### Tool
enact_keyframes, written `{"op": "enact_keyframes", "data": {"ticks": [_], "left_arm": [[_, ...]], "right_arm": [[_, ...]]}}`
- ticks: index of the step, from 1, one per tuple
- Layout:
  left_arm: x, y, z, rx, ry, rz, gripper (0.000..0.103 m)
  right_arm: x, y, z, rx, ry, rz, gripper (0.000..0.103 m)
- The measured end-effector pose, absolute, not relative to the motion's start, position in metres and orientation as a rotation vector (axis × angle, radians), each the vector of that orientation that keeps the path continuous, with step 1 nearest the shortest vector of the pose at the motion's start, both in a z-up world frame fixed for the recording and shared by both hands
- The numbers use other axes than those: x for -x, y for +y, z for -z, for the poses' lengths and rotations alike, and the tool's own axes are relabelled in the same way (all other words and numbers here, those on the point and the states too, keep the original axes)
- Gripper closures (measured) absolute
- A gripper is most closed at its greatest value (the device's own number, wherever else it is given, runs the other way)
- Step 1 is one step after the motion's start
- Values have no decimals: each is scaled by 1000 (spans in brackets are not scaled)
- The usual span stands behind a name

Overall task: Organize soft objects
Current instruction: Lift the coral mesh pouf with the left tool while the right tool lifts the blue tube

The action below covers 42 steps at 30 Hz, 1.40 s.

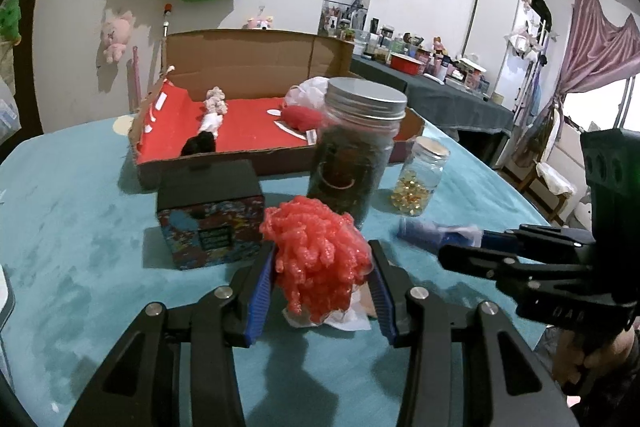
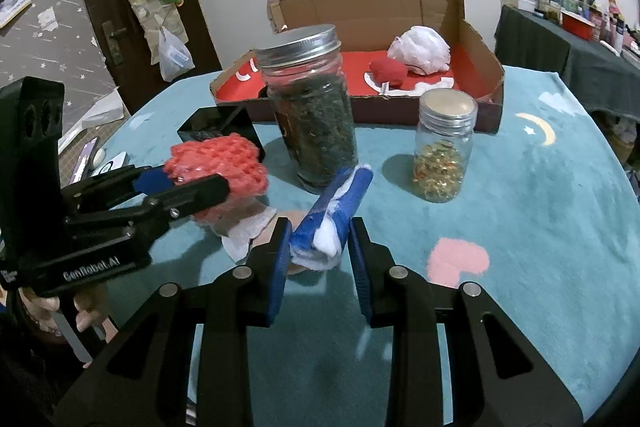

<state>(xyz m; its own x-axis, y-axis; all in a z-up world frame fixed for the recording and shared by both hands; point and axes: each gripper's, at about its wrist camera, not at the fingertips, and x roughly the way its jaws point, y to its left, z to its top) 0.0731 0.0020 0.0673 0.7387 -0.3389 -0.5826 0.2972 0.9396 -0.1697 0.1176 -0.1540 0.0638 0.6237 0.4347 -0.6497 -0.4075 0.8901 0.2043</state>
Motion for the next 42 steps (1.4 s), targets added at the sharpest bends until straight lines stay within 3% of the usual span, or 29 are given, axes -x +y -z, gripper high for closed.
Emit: {"op": "enact_keyframes", "data": {"ticks": [17,30,33,35,36,42], "left_arm": [[-55,15,-56,26,655,349,56],[-53,24,-43,13,663,327,46],[-54,28,-40,17,673,324,35],[-54,30,-39,21,671,324,35],[-54,32,-39,22,675,322,35],[-62,34,-36,15,688,312,35]], "right_arm": [[-110,-175,-55,-29,768,-450,81],[-110,-184,-37,5,825,-399,79],[-110,-183,-34,51,824,-364,72],[-111,-184,-33,66,819,-345,48],[-110,-185,-33,66,810,-348,28],[-114,-180,-38,127,766,-340,27]]}}
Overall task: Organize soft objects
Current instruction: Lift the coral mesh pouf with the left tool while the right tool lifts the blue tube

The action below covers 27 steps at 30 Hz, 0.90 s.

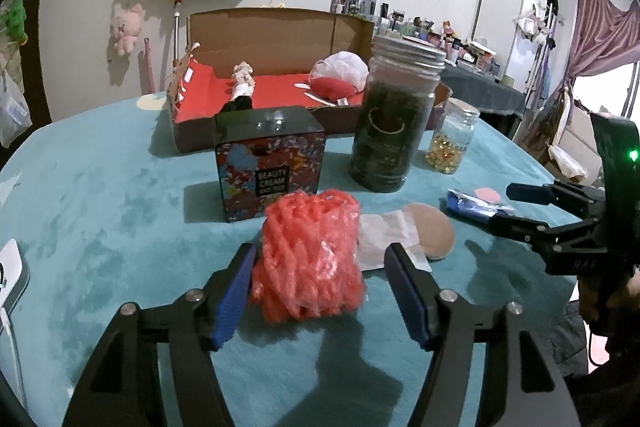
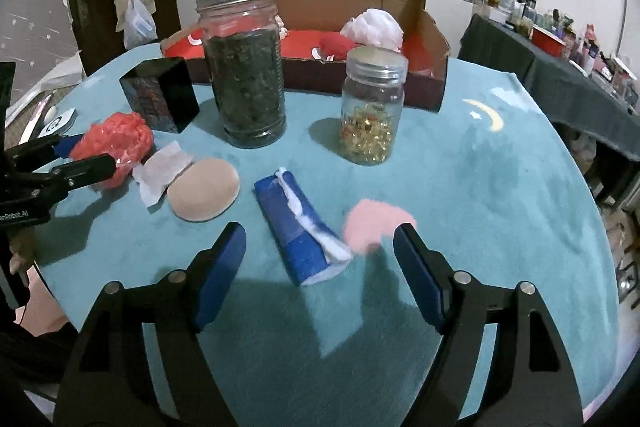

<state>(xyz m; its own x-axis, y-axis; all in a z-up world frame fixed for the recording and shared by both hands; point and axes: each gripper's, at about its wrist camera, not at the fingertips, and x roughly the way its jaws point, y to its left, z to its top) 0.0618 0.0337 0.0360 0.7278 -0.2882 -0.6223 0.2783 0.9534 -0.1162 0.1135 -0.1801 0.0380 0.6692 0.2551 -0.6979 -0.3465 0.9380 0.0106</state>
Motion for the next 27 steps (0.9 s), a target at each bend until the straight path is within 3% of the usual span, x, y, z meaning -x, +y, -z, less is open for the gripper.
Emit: {"op": "enact_keyframes", "data": {"ticks": [3,4,5,6,8,9,12,27], "left_arm": [[-65,34,-34,16,699,307,35],[-67,35,-33,19,708,306,39],[-68,35,-32,21,717,304,56],[-69,35,-31,21,728,306,57],[-69,36,-31,33,734,315,60],[-68,36,-34,40,724,327,60],[-65,32,-45,36,687,351,61],[-81,1,-59,20,679,478,61]], "right_arm": [[-122,-176,-37,128,779,-369,27],[-126,-174,-36,143,786,-369,27],[-129,-171,-34,154,796,-368,27],[-131,-169,-32,156,808,-374,27],[-133,-167,-29,140,818,-409,51],[-136,-167,-25,132,836,-422,72],[-135,-170,-26,88,826,-449,80],[-134,-159,-61,32,736,-529,81]]}}
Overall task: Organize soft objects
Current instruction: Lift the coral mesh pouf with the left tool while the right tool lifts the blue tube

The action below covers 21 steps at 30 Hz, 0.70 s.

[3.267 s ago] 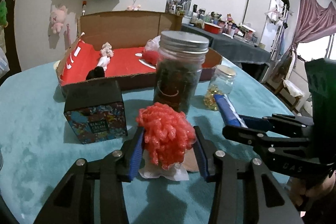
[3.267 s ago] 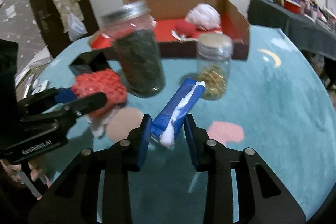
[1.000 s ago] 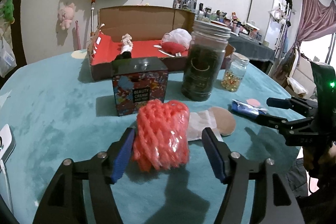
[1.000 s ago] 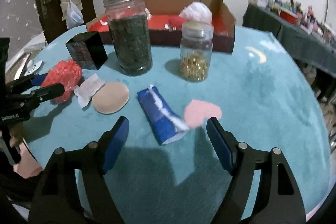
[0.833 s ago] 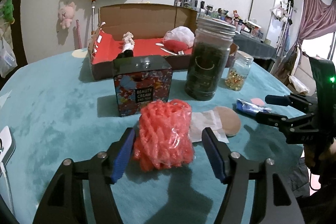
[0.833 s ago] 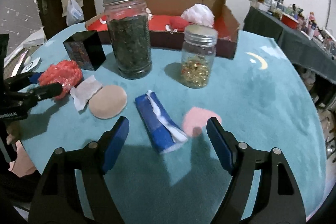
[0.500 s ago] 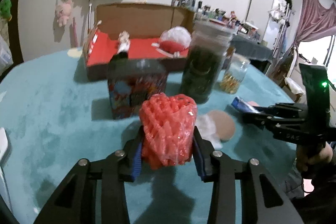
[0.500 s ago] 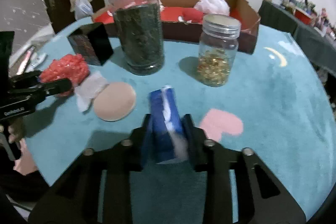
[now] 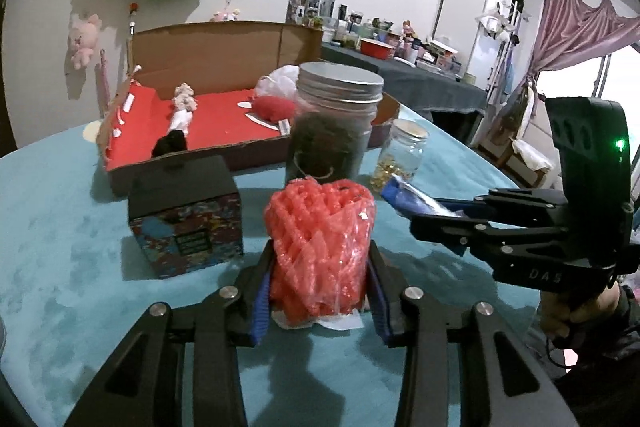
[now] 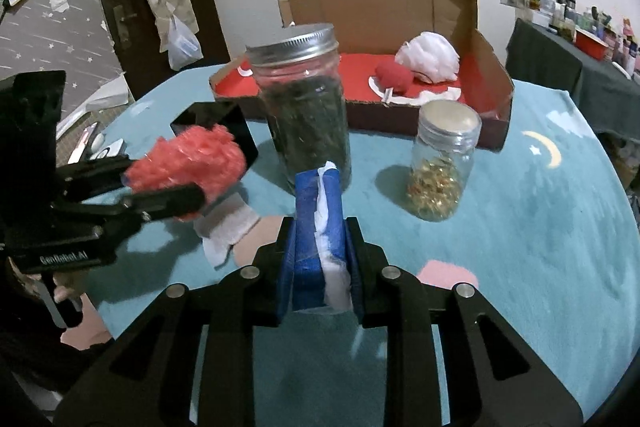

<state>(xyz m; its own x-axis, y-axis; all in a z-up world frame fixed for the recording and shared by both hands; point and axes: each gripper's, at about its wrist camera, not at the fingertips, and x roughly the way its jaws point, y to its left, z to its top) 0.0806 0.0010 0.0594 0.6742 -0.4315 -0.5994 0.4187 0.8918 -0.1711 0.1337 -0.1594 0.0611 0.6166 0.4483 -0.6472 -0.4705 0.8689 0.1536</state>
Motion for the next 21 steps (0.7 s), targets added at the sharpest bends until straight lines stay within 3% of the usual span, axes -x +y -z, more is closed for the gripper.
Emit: {"op": "enact_keyframes", "data": {"ticks": [21], "left_arm": [[-67,31,-56,68,716,462,61]], "right_arm": [[-135,-173,-51,-1,789,-517,81]]}}
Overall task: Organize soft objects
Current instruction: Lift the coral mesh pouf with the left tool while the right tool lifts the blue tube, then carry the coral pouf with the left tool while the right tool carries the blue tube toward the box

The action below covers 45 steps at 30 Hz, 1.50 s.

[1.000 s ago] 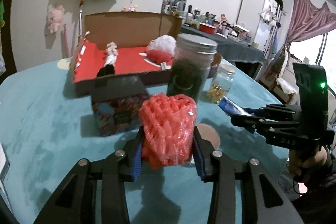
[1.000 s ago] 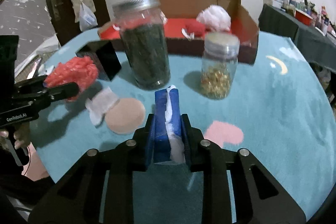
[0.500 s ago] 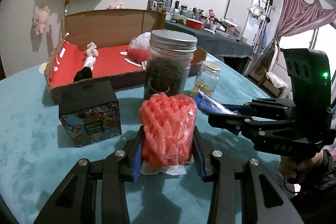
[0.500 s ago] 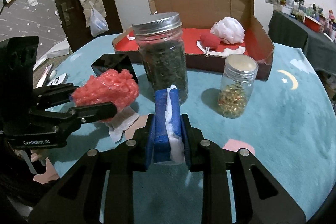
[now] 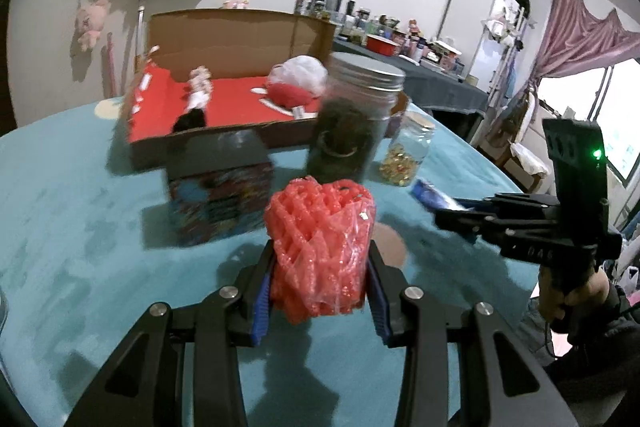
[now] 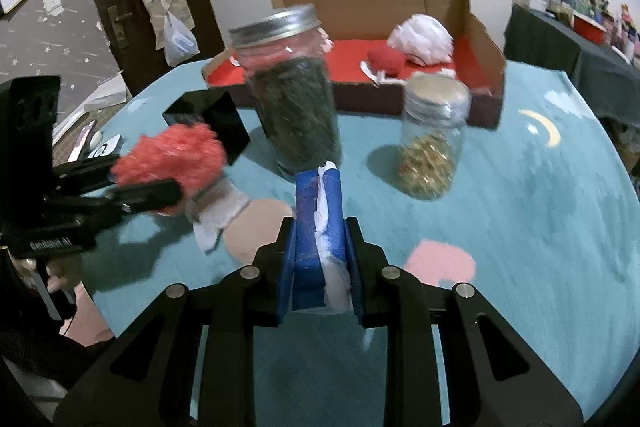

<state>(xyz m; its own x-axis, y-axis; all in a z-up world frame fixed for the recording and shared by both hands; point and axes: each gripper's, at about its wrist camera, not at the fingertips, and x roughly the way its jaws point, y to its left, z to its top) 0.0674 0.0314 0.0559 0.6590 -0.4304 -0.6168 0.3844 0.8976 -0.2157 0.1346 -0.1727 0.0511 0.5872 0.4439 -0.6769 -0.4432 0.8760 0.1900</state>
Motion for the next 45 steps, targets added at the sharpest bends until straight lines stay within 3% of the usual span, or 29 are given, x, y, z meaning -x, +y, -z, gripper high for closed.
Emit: {"op": "enact_keyframes", "data": {"ticks": [26,45], "left_arm": [[-114,132,-38,-17,792,320,61],[-176,126,-85,-152,723,467,61]], "right_arm": [[-175,-242,-46,43,833,-450,81],[-249,-247,-79,193,785,-509,81]]}}
